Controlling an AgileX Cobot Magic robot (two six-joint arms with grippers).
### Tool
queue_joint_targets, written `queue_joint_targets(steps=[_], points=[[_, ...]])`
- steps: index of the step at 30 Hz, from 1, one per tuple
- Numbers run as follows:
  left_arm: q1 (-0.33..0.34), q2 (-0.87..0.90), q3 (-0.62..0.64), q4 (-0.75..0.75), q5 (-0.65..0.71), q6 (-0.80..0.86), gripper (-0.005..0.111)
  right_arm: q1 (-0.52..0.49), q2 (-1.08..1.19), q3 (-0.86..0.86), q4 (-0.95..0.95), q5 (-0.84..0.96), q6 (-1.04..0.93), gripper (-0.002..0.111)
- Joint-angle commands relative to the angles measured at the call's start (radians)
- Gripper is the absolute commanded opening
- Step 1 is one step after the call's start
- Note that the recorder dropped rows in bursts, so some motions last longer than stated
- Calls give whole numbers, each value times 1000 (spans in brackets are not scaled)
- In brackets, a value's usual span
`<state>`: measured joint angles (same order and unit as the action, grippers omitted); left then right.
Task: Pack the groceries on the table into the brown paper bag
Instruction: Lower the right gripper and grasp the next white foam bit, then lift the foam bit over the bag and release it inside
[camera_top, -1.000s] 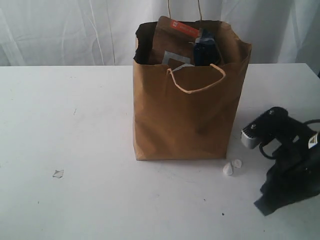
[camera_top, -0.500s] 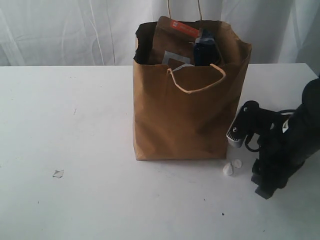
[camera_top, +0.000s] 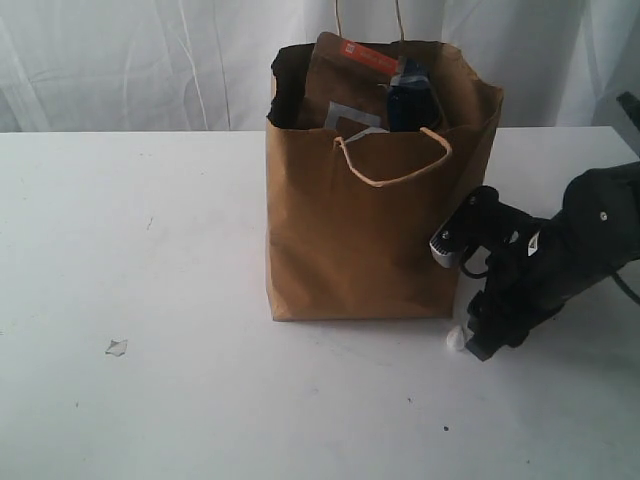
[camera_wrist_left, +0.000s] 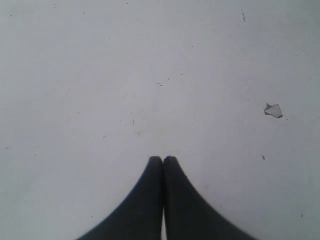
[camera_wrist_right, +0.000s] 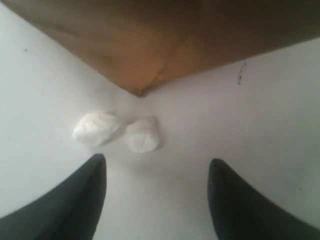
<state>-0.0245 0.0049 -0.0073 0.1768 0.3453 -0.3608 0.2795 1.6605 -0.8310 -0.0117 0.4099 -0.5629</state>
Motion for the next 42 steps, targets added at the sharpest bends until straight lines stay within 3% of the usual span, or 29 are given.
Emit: queue_joint_targets(steps=[1, 9, 18, 21, 25, 26, 36, 42], points=[[-6, -5, 7, 0, 39, -1, 0, -1, 40, -33, -10, -4, 9, 56], [-6, -5, 7, 0, 39, -1, 0, -1, 96, -46, -10, -25, 10, 55], [-6, -5, 7, 0, 39, -1, 0, -1, 134, -46, -6, -77, 10, 38], [-6, -5, 7, 0, 39, -1, 0, -1, 141, -46, -6, -78, 10, 28], [-6, -5, 7, 0, 39, -1, 0, -1, 139, -46, 1, -35, 47, 2], [-6, -5, 7, 0, 39, -1, 0, -1, 132, -46, 3, -11, 62, 0], [-6, -5, 7, 0, 39, -1, 0, -1, -78, -46, 47, 301, 107, 0], [-6, -5, 7, 0, 39, -1, 0, -1, -238, -46, 215, 523, 105, 0]])
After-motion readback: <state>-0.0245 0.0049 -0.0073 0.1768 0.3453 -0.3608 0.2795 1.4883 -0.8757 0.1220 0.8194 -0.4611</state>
